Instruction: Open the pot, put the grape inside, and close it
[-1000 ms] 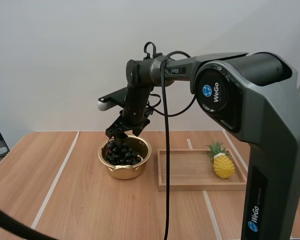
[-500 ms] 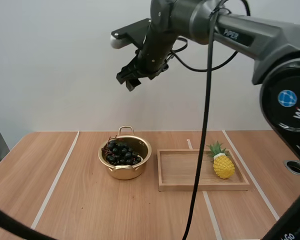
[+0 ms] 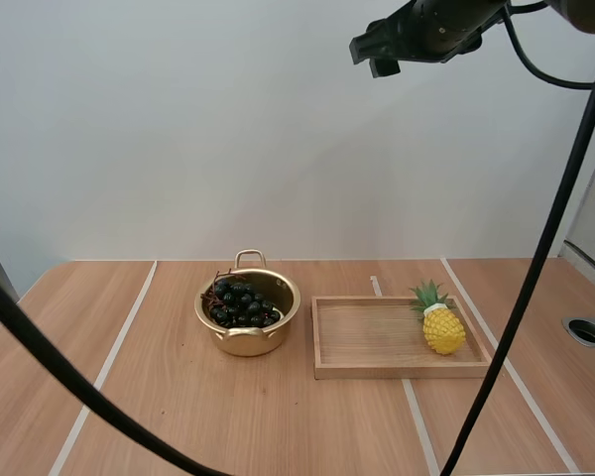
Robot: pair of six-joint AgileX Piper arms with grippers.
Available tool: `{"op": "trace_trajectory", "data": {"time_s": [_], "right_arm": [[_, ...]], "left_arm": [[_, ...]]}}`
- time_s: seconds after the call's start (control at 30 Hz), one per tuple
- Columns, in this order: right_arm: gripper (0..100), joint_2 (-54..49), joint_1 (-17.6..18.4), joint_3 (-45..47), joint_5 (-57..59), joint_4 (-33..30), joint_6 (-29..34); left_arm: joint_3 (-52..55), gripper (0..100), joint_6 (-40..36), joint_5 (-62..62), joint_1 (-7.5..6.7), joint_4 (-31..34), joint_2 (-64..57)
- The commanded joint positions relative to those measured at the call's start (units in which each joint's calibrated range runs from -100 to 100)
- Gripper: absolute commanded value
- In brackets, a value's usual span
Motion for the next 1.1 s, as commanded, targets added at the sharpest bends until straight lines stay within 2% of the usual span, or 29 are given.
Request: {"op": "trace_trajectory", "data": {"time_s": [0.0,0.03,0.13,0.17,0.2,0.27,0.5,0.73,1.07], "right_arm": [[89,-4.0,-0.7,-0.5,-2.3,0.0,0.2],[77,-4.8,-0.7,-0.5,-2.3,0.0,0.2],[28,-7.6,-0.7,-0.5,-2.8,0.0,1.5],[3,-8.7,-0.7,-0.5,-2.8,-0.4,3.7],[0,-9.5,-0.7,-0.5,-3.0,-1.2,5.1],[0,-10.9,-0.7,-0.5,-3.4,-1.7,7.1],[0,-15.9,-0.7,-0.5,-3.4,-3.9,7.1],[0,-20.7,-0.7,-0.5,-3.4,-7.9,7.1],[0,-25.0,-0.7,-0.7,1.7,-8.0,7.1]], "left_arm": [[0.0,0,-0.4,0.0,0.06,0.6,1.8],[0.0,0,-0.4,0.0,0.06,0.6,2.1],[0.2,0,-0.6,0.0,0.06,0.6,3.1],[0.2,0,-0.6,0.0,0.06,0.6,3.5],[0.2,0,-0.6,0.0,0.06,0.6,3.8],[0.2,0,-0.6,0.0,0.06,0.6,4.4],[3.2,0,-3.4,0.0,0.06,0.6,5.6],[17.3,0,-3.9,0.0,0.06,-0.7,5.4],[35.9,0,-3.9,0.0,0.06,-6.0,5.4]]}}
